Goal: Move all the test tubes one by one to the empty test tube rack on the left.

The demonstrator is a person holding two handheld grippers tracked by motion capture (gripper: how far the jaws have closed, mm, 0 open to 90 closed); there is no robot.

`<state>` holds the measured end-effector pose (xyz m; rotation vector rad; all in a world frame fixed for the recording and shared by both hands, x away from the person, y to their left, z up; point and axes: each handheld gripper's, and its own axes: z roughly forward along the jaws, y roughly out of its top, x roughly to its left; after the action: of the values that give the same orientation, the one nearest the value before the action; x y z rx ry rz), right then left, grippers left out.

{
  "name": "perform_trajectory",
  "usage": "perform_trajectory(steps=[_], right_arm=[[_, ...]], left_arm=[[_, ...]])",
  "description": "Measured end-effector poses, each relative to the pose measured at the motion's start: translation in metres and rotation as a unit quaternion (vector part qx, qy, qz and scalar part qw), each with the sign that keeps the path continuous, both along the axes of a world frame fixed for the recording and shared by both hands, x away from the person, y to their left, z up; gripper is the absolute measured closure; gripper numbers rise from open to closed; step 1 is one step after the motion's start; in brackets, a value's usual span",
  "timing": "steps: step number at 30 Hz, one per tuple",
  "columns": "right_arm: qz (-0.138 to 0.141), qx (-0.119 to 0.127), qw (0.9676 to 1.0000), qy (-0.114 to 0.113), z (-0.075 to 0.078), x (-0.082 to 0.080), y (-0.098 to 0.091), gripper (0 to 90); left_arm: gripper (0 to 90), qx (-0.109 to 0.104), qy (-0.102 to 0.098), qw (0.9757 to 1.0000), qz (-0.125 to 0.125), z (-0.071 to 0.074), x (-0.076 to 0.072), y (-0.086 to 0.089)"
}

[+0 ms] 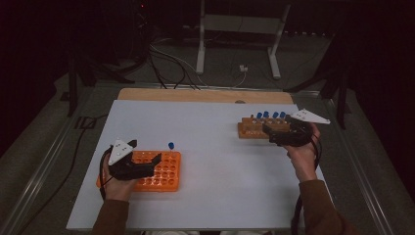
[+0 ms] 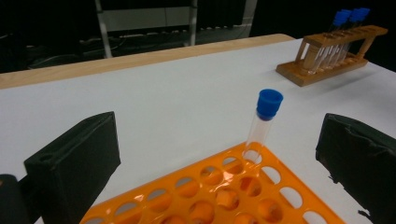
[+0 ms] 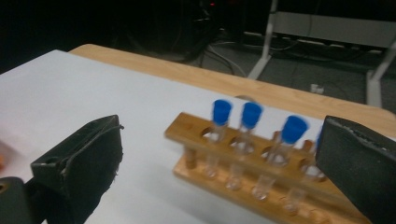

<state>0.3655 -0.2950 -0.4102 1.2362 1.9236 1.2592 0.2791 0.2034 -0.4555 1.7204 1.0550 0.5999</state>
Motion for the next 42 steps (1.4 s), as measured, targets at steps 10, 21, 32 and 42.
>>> perform_trajectory(steps=[10,21,32,42], right_arm=[[-0.057,0.013,0.9982,0.012,-0.001,0.021,-0.027,5.6],[-0.109,0.018,0.9925,0.052,-0.021,0.036,-0.052,20.2],[-0.096,-0.005,0.9942,0.049,-0.032,0.044,-0.049,58.9],[-0.095,-0.014,0.9930,0.069,-0.044,0.056,-0.042,70.5]], left_arm=[[0.3,-0.006,-0.002,0.9999,0.016,-0.002,-0.002,0.008],[0.4,-0.004,0.004,0.9998,0.019,-0.007,0.000,0.006],[0.4,-0.004,0.006,0.9998,0.018,-0.008,0.000,0.005],[0.4,-0.002,0.006,0.9998,0.019,-0.009,-0.001,0.005]])
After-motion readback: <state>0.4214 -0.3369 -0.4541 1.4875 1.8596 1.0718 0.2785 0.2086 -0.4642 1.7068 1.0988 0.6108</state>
